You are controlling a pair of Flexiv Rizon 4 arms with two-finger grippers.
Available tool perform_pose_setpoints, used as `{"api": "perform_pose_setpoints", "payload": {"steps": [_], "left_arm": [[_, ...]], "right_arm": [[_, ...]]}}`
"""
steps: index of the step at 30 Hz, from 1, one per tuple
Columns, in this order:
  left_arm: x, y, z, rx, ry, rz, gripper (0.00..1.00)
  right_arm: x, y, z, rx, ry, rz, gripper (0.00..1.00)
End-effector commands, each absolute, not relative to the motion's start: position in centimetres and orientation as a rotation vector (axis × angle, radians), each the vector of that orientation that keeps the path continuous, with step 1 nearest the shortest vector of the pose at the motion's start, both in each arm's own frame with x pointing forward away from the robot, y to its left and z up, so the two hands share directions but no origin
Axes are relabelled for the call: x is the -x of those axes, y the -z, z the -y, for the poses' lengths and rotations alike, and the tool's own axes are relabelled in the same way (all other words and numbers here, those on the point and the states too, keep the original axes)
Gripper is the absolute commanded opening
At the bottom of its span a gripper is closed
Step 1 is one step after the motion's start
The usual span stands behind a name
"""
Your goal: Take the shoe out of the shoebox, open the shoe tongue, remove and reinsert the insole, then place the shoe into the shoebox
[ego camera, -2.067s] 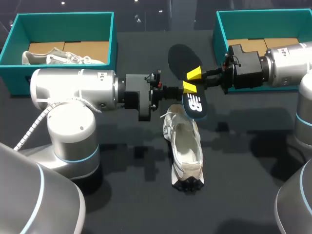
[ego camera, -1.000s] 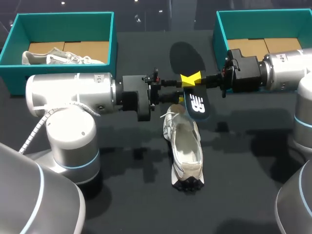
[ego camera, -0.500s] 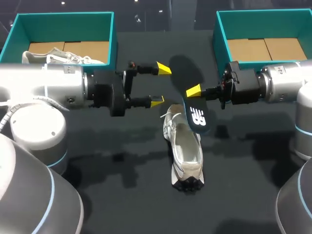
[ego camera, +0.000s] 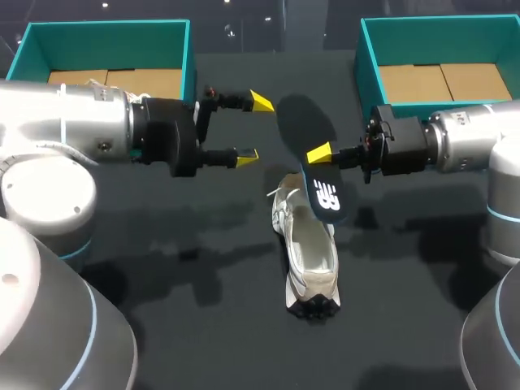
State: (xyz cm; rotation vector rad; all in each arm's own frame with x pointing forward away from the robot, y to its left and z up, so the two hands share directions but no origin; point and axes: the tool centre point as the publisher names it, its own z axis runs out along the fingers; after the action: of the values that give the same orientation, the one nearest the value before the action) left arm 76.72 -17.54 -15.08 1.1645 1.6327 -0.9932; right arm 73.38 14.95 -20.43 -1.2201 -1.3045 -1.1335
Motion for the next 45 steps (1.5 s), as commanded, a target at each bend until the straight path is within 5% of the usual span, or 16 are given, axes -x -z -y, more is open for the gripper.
{"api": "perform_pose_setpoints", "payload": {"steps": [1, 45], "left_arm": [[-78.8, 12.1, 17.1, -1.473, 0.915, -1.866, 1.0], [-81.4, 8.4, 22.5, -2.112, 0.292, -2.383, 1.0]], "right_arm": [[-72.6, 21.3, -15.5, 1.22, 1.155, 1.283, 0.0], [-71.9, 21.5, -15.4, 1.229, 1.174, 1.267, 0.0]]}}
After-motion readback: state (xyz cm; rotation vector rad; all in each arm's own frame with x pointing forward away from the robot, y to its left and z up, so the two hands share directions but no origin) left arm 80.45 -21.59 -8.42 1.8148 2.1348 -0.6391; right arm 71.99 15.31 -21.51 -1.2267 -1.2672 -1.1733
